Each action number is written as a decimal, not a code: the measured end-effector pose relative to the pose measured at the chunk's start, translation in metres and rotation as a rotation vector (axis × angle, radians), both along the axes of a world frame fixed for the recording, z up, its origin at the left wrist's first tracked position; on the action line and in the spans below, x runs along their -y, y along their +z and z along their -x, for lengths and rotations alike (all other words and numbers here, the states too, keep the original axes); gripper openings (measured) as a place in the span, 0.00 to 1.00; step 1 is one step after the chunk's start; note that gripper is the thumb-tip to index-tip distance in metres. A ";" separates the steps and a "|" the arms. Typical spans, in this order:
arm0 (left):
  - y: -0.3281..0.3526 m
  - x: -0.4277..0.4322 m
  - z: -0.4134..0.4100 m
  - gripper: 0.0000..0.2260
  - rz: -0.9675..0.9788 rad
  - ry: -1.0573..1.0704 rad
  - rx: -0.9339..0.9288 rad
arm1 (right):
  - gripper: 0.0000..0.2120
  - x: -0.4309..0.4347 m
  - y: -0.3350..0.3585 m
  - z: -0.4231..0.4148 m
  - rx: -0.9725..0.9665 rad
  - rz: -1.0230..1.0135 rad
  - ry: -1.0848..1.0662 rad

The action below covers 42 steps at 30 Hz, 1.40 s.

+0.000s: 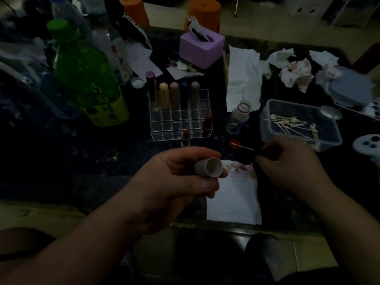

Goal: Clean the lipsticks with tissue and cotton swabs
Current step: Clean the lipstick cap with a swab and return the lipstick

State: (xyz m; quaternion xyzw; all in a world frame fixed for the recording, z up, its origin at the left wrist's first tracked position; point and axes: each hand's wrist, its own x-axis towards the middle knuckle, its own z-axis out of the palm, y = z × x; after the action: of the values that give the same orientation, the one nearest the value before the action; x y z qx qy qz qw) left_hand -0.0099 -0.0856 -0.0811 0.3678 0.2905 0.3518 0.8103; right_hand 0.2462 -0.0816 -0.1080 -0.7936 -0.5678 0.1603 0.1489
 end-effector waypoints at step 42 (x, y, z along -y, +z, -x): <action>-0.024 -0.007 -0.026 0.08 0.220 0.209 -0.431 | 0.04 -0.037 -0.017 0.016 -0.392 -0.307 -0.081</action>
State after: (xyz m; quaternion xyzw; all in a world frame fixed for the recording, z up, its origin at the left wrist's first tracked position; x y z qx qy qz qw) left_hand 0.0157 -0.0787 -0.1051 0.3121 0.5292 0.3135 0.7241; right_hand 0.2298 -0.0449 -0.1252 -0.7375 -0.5136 0.2167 0.3812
